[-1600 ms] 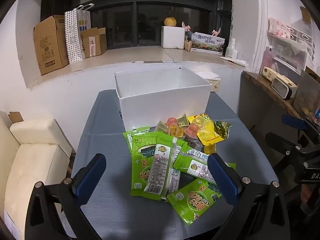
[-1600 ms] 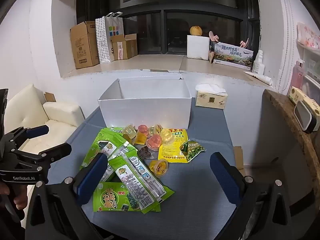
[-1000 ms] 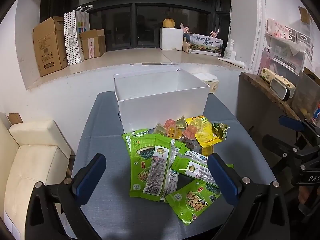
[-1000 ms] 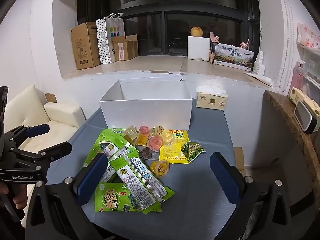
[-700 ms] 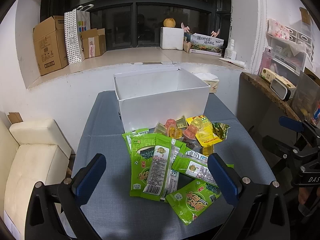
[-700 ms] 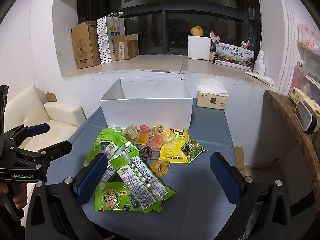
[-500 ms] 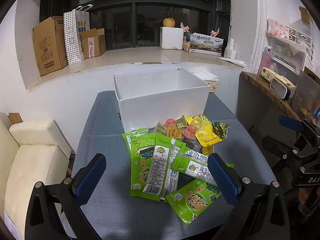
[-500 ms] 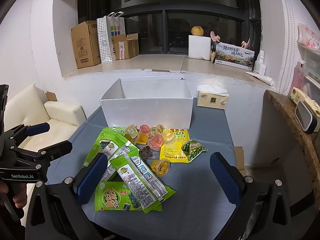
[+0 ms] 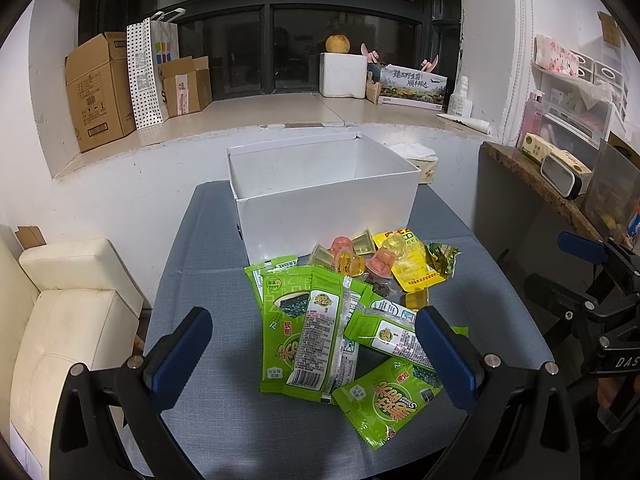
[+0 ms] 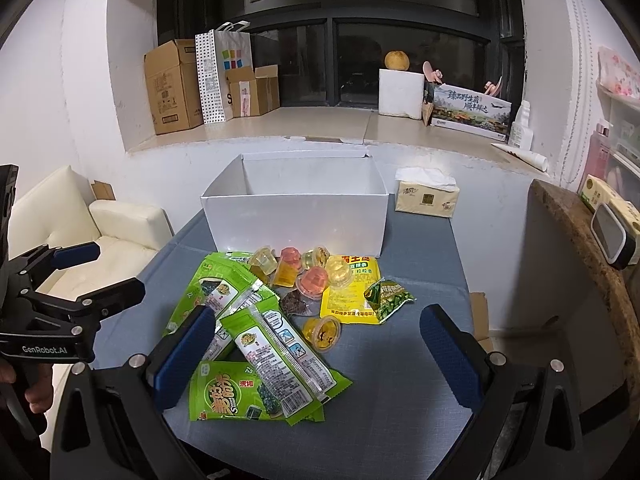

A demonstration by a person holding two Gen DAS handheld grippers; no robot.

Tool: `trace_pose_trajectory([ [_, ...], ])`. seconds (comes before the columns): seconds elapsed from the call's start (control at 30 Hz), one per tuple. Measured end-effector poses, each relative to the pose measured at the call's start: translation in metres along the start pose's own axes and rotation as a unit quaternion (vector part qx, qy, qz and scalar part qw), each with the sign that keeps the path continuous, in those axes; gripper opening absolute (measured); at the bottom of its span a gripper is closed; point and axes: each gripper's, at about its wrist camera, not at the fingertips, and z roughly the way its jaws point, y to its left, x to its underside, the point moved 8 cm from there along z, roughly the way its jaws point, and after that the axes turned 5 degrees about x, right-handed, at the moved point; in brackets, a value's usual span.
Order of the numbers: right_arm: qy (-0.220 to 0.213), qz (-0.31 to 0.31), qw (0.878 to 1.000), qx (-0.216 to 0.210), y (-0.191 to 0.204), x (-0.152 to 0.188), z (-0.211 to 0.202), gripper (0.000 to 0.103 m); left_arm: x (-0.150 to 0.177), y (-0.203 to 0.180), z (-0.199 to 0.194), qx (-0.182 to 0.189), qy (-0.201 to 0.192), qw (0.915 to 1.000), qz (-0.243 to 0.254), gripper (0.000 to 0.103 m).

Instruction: Organize snacks

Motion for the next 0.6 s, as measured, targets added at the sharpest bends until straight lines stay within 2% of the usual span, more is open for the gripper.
trace_pose_trajectory([
  [0.6, 0.000, -0.002, 1.000, -0.006, 0.0018, -0.0002, 0.0009, 0.103, 0.0004, 0.0016, 0.0016, -0.001, 0.004, 1.0000, 0.000, 0.103],
])
